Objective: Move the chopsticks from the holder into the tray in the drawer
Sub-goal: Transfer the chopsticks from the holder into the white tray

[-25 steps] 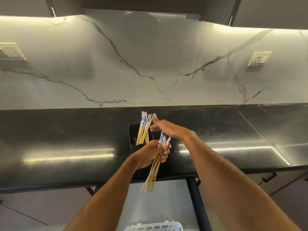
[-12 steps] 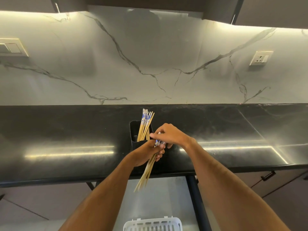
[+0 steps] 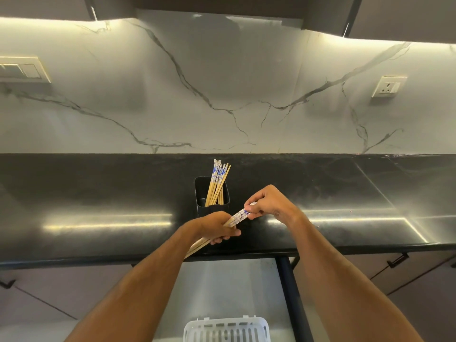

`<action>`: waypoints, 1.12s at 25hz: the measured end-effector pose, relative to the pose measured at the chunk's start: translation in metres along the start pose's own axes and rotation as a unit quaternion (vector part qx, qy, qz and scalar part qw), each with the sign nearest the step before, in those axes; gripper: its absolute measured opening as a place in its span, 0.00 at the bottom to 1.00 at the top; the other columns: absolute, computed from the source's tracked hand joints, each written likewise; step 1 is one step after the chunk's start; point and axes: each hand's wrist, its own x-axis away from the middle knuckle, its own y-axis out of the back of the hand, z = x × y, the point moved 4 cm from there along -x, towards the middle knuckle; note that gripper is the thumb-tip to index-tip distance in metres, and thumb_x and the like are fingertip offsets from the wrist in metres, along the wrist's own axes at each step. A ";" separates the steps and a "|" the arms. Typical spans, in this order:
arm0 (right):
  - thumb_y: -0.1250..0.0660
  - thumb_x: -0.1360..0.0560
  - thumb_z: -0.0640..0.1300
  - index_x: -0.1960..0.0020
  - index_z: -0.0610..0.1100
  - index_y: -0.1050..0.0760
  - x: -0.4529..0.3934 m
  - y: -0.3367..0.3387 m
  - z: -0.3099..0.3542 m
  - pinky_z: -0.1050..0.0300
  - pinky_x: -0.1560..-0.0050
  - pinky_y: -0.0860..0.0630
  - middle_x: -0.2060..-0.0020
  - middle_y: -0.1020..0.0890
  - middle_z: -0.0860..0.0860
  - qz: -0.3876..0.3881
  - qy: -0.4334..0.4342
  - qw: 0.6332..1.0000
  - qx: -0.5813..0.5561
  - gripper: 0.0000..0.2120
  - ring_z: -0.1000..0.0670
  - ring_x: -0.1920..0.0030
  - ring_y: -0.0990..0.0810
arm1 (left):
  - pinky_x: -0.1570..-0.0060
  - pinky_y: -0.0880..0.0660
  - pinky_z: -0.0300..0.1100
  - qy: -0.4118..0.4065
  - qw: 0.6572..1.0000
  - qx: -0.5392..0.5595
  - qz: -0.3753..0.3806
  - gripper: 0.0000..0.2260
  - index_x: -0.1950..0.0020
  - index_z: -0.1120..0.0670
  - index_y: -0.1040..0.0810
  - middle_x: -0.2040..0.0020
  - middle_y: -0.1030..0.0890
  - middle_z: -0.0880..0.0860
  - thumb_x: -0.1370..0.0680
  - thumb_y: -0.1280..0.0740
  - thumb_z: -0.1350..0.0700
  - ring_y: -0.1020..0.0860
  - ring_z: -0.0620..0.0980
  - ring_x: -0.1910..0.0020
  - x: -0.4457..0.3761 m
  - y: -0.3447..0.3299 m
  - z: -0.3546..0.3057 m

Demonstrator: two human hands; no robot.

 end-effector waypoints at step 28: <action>0.39 0.17 0.41 0.37 0.43 0.28 0.071 -0.112 -0.151 0.49 0.41 0.22 0.44 0.18 0.43 0.034 0.100 0.814 0.571 0.09 0.44 0.46 0.18 | 0.54 0.25 0.42 0.027 0.949 -0.306 -0.065 0.06 0.42 0.53 0.26 0.50 0.20 0.52 0.16 0.37 0.52 0.23 0.48 0.57 0.049 -0.120 0.094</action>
